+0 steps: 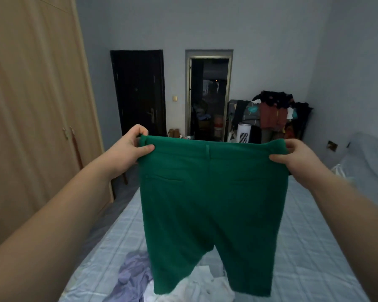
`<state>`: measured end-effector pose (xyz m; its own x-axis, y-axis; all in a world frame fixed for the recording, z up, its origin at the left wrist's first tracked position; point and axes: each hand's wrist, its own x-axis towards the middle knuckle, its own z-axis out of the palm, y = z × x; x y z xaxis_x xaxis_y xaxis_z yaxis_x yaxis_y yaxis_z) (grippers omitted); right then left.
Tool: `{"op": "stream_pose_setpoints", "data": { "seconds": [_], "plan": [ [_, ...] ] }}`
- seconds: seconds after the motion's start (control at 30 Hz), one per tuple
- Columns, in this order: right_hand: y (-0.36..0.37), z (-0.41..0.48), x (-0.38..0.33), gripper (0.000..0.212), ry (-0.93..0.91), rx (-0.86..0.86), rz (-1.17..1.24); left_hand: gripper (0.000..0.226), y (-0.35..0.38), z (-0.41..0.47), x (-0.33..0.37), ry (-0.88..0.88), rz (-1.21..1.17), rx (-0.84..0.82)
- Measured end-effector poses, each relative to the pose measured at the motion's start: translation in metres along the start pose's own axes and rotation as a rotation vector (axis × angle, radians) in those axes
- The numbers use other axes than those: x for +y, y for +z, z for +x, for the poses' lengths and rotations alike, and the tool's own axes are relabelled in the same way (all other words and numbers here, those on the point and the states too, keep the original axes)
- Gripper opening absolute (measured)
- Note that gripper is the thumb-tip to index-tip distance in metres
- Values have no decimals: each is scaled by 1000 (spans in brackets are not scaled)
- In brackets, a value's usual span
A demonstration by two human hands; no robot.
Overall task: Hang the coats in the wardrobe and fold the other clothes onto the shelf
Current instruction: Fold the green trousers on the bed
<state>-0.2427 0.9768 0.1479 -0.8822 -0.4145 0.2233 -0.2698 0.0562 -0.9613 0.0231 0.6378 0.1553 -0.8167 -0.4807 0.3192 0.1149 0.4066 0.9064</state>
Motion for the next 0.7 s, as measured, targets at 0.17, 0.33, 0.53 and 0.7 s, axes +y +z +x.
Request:
{"op": "stream_pose_setpoints", "data": {
  "seconds": [0.17,0.33,0.53,0.7],
  "plan": [
    [-3,-5,6,27,10,-55,-22,37,0,10,-1,34,-15,26],
    [-9,-19,-8,20,-11,-278,45,35,-10,15,-10,-138,8,-69],
    [-26,-22,-7,42,203,-594,226,27,-21,12,-13,-443,-129,-360],
    [-26,-24,-1,38,320,-727,223,34,-21,7,-22,-521,-62,-517]
  ]
}}
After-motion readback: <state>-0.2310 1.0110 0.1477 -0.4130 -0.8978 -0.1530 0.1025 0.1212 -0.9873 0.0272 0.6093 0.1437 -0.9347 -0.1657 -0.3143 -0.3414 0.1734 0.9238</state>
